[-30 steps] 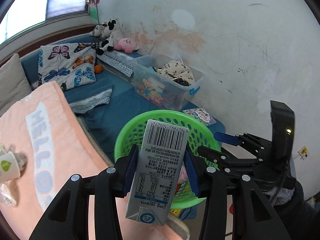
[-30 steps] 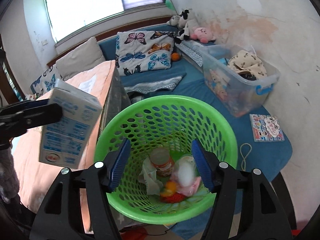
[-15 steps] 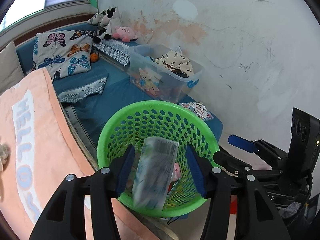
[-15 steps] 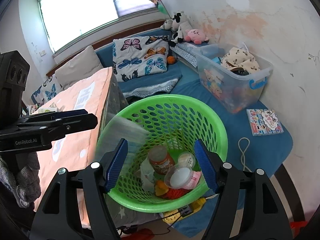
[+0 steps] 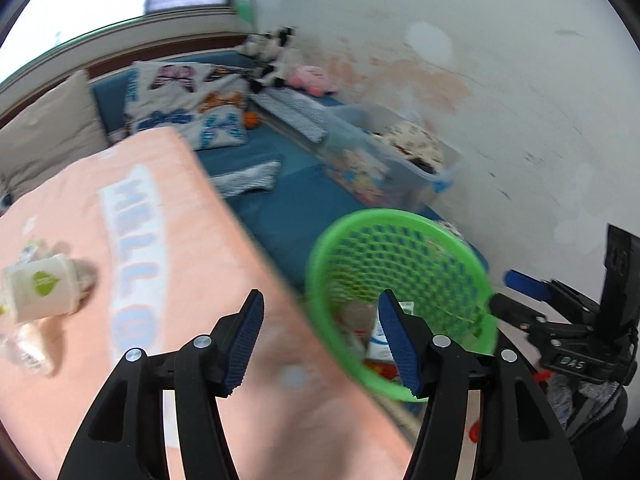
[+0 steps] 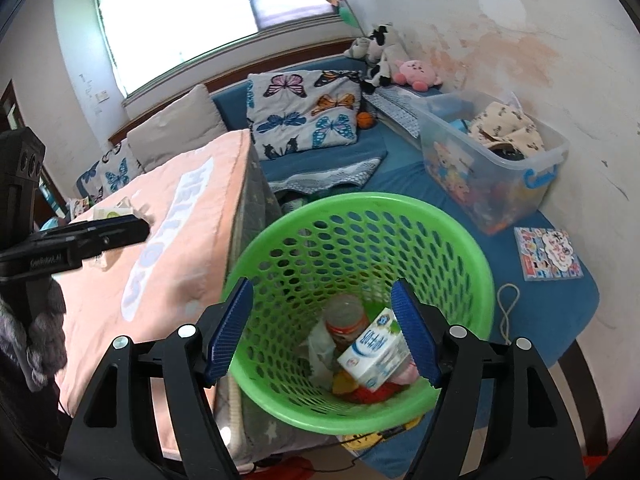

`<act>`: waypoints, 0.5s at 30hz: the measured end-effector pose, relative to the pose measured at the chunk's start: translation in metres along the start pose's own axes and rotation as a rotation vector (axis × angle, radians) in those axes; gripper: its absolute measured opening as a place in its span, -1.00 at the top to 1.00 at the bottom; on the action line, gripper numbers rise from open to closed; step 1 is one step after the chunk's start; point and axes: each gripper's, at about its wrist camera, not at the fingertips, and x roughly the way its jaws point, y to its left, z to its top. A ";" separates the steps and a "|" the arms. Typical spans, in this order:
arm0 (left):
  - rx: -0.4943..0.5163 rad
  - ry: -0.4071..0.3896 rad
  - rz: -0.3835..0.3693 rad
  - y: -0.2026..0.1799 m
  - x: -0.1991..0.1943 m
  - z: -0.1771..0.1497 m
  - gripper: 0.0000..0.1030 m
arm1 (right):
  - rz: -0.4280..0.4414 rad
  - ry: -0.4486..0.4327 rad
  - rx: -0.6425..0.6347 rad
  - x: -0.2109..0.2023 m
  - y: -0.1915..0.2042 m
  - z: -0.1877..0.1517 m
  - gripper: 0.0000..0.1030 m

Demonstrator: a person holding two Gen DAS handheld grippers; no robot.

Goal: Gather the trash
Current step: 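Open both tools to drop the carton and orange piece into the basket, then move both tools back over the bedspread toward the white cup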

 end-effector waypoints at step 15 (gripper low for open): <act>-0.300 -0.094 0.297 0.185 -0.068 -0.013 -0.46 | 0.085 0.039 -0.090 0.035 0.057 0.016 -0.45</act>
